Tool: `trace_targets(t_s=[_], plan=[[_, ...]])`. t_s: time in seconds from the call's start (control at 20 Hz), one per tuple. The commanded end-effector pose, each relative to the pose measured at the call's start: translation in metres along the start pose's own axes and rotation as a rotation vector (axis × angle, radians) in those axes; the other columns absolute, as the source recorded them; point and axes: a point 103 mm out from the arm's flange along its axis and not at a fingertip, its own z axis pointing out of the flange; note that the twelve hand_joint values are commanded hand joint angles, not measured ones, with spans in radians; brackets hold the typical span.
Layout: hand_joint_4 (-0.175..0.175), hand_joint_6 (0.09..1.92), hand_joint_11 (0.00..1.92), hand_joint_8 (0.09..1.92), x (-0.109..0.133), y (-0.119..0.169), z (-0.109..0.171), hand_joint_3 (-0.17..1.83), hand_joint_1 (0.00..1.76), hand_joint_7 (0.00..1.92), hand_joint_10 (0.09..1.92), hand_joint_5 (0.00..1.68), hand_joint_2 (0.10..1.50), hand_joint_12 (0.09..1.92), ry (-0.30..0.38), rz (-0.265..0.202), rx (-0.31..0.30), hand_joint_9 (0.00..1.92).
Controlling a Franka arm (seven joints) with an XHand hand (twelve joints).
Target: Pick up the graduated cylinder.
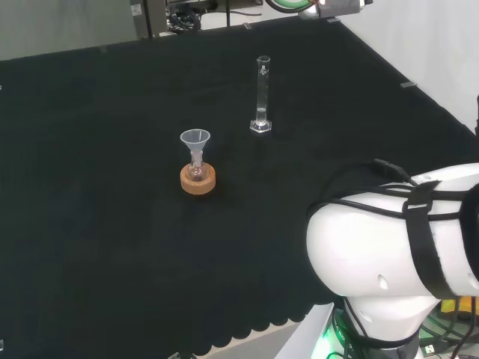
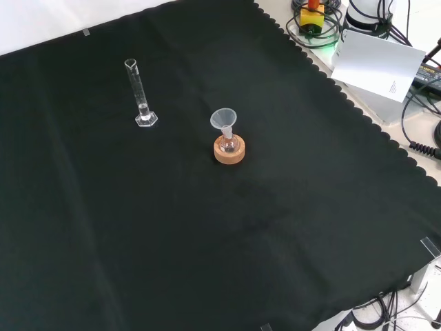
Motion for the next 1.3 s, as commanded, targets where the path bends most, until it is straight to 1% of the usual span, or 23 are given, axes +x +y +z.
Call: trace_targets(t_s=[0.05, 0.15, 0.2, 0.45, 0.6, 0.8, 0.9, 1.0, 1.15, 1.25, 1.3], plan=[[-0.008, 0.17, 0.02, 0.29, 0.0, 0.0, 0.0, 0.54, 0.2, 0.01, 0.67, 0.1, 1.09, 1.3, -0.009, 0.0, -0.008, 0.09], [-0.008, 0.09, 0.0, 0.29, 0.0, 0.0, 0.0, 0.42, 0.17, 0.0, 0.67, 0.13, 1.17, 1.34, -0.011, 0.002, -0.012, 0.08], [-0.009, 0.09, 0.0, 0.29, 0.0, 0.0, 0.0, 0.4, 0.16, 0.0, 0.68, 0.14, 1.18, 1.35, -0.01, 0.007, -0.013, 0.08], [-0.009, 0.09, 0.0, 0.29, -0.002, 0.003, 0.003, 0.37, 0.16, 0.0, 0.68, 0.15, 1.2, 1.36, -0.015, 0.007, -0.015, 0.08], [-0.01, 0.09, 0.0, 0.3, -0.005, 0.016, 0.013, 0.36, 0.17, 0.0, 0.68, 0.16, 1.2, 1.36, -0.03, 0.001, -0.023, 0.08], [-0.014, 0.09, 0.0, 0.33, -0.013, 0.045, 0.041, 0.33, 0.19, 0.0, 0.68, 0.18, 1.21, 1.37, 0.007, 0.023, -0.025, 0.09], [-0.016, 0.09, 0.0, 0.34, -0.018, 0.065, 0.056, 0.33, 0.19, 0.0, 0.69, 0.18, 1.21, 1.37, 0.013, 0.032, -0.022, 0.1], [-0.018, 0.09, 0.0, 0.36, -0.022, 0.086, 0.067, 0.32, 0.2, 0.0, 0.69, 0.19, 1.21, 1.38, 0.022, 0.047, -0.033, 0.11], [-0.022, 0.09, 0.0, 0.39, -0.029, 0.111, 0.085, 0.3, 0.2, 0.0, 0.69, 0.2, 1.22, 1.39, 0.041, 0.048, -0.038, 0.12], [-0.025, 0.09, 0.0, 0.4, -0.036, 0.125, 0.096, 0.3, 0.21, 0.0, 0.7, 0.2, 1.22, 1.39, 0.051, 0.037, -0.034, 0.13], [-0.027, 0.09, 0.0, 0.41, -0.039, 0.13, 0.1, 0.3, 0.21, 0.0, 0.7, 0.21, 1.22, 1.39, 0.045, 0.039, -0.031, 0.13]])
